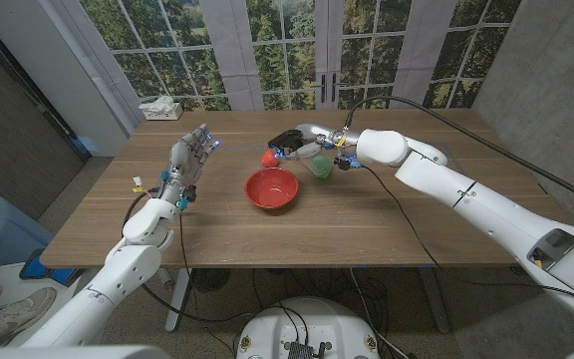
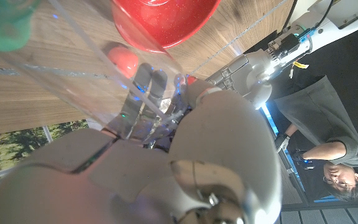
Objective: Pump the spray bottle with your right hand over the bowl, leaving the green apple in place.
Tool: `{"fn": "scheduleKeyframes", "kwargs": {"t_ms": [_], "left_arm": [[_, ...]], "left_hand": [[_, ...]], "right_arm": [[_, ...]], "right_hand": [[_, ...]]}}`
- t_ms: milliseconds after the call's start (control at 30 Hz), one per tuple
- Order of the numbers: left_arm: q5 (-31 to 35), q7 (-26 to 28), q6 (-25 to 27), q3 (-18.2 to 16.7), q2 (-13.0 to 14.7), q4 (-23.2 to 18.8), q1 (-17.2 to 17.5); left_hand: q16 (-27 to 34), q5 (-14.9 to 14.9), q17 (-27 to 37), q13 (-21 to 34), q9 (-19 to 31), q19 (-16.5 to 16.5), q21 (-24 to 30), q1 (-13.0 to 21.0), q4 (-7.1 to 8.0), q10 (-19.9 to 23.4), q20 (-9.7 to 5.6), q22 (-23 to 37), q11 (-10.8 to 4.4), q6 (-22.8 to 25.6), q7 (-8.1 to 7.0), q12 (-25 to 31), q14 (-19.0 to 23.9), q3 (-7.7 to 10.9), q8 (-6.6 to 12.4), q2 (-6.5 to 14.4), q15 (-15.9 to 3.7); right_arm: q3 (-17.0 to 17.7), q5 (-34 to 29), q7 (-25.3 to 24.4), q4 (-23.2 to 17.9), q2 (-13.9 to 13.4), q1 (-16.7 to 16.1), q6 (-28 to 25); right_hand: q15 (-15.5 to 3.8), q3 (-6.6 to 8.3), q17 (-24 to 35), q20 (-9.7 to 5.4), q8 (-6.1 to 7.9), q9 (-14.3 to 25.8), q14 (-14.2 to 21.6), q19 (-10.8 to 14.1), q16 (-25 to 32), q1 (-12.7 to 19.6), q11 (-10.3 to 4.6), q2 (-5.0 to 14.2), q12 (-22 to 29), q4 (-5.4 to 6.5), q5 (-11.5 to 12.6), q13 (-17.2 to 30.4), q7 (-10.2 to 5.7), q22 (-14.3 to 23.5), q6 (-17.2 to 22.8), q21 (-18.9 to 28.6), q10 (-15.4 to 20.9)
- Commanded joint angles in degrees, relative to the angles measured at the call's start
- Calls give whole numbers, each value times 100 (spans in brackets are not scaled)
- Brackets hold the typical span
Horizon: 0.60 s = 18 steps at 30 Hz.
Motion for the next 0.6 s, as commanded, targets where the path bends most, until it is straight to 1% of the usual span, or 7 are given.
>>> {"fn": "scheduleKeyframes", "kwargs": {"t_ms": [33, 300, 467, 500, 533, 567, 600], "left_arm": [[-36, -25, -10, -10, -23, 45, -17], [-26, -5, -3, -4, -33, 58, -30], [-30, 4, 8, 2, -40, 60, -31], [-24, 5, 4, 5, -41, 64, -32], [-24, 14, 11, 6, -41, 58, -28], [-27, 7, 11, 8, -41, 59, -29], [-21, 10, 11, 9, -39, 56, -26]], "left_hand": [[-6, 18, -3, 16, 33, 70, -24, -69, 1, -20, 2, 8, -21, 32, -44, -15, -15, 43, 14, 386, -88], [-8, 18, -4, 16, 33, 74, -38, -70, -1, -20, 3, 8, -27, 33, -40, -14, -18, 46, 14, 385, -88], [-7, 17, -3, 16, 33, 78, -47, -72, 0, -24, 2, 9, -20, 30, -42, -16, -17, 48, 12, 386, -89], [-7, 17, -3, 16, 33, 78, -49, -72, 0, -22, 1, 9, -19, 29, -43, -15, -18, 48, 12, 387, -90], [-7, 17, -3, 16, 33, 78, -51, -72, -1, -23, 0, 9, -20, 30, -43, -16, -17, 49, 12, 387, -91], [-7, 17, -3, 16, 33, 79, -52, -72, -1, -23, 0, 9, -22, 28, -45, -15, -17, 49, 11, 387, -90], [-7, 17, -4, 16, 33, 81, -53, -72, -1, -23, 1, 9, -18, 29, -41, -16, -18, 50, 12, 387, -90]], "right_arm": [[-28, 55, 45, 127, 69, 76, 45], [-84, 62, 184, 190, 95, 190, -41], [-107, 67, 219, 177, 101, 222, -169], [-134, 41, 271, 144, 91, 257, -256], [-141, 14, 247, 132, 87, 255, -277], [-149, -8, 232, 145, 84, 258, -241], [-135, 51, 250, 194, 96, 258, -179]], "right_hand": [[-868, 952, 198, -695, 13, -75, -20, -9, 461, 1, 41, 14, 13, -167, -2, -41, 124, 16, 407, 41, 22], [-855, 934, 167, -724, 209, 281, 46, -8, 430, 14, -31, -16, 24, -178, -16, 13, 86, 15, 396, 54, -19], [-844, 918, 165, -735, 729, 1173, 104, -11, 359, 68, -37, -4, 17, -182, -22, 129, 28, 9, 186, 50, -64], [-843, 897, 170, -750, 1001, 1652, 113, -27, 341, 92, -44, -6, 27, -177, -15, 223, 10, 13, 62, 53, -113], [-841, 898, 170, -745, 1064, 1778, 116, -28, 336, 98, -36, 4, -3, -172, -10, 183, -14, 12, 10, 49, -111], [-847, 862, 179, -747, 1463, 2495, 119, -40, 338, 123, -27, 14, -15, -165, 2, 230, -146, 13, -205, 45, -130], [-852, 851, 177, -748, 1593, 2747, 135, -41, 338, 124, -42, 21, -3, -160, 6, 285, -191, 14, -294, 42, -165]]}}
